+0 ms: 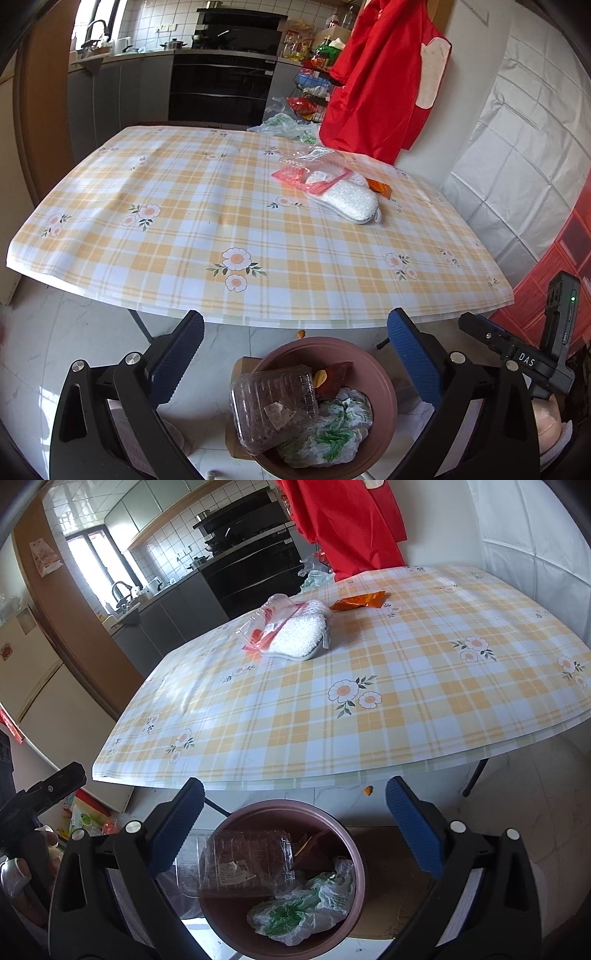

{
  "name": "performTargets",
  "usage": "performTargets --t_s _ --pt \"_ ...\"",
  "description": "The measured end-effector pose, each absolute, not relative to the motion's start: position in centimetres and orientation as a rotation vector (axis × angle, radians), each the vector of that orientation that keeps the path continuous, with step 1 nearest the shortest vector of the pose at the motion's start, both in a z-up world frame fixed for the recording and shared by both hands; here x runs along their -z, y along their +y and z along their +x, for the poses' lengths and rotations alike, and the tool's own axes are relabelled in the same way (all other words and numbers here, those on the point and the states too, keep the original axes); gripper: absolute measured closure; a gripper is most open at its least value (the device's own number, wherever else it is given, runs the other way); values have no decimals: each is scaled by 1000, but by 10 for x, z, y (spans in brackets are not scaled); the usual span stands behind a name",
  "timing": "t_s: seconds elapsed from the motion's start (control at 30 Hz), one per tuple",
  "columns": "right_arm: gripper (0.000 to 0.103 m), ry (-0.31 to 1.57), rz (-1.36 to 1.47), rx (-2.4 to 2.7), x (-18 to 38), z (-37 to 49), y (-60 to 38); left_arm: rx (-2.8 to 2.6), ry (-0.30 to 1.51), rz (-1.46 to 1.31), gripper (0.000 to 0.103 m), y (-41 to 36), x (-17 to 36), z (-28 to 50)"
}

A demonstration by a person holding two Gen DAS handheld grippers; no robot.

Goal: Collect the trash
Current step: 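Move the left tool to the pink-labelled clear container and grasp it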

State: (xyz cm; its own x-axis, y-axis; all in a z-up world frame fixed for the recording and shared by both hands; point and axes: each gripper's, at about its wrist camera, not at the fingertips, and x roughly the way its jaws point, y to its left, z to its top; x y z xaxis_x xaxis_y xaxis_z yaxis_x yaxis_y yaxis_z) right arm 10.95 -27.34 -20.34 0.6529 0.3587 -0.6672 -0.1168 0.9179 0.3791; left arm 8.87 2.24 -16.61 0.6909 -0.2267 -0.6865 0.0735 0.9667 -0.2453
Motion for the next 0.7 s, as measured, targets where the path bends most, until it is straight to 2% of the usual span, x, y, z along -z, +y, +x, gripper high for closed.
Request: performTargets --t_s 0.33,0.7 --pt "6 837 331 -240 209 143 -285 157 823 -133 6 18 182 128" --pt "6 803 347 -209 190 222 -308 246 720 266 6 -45 179 265"
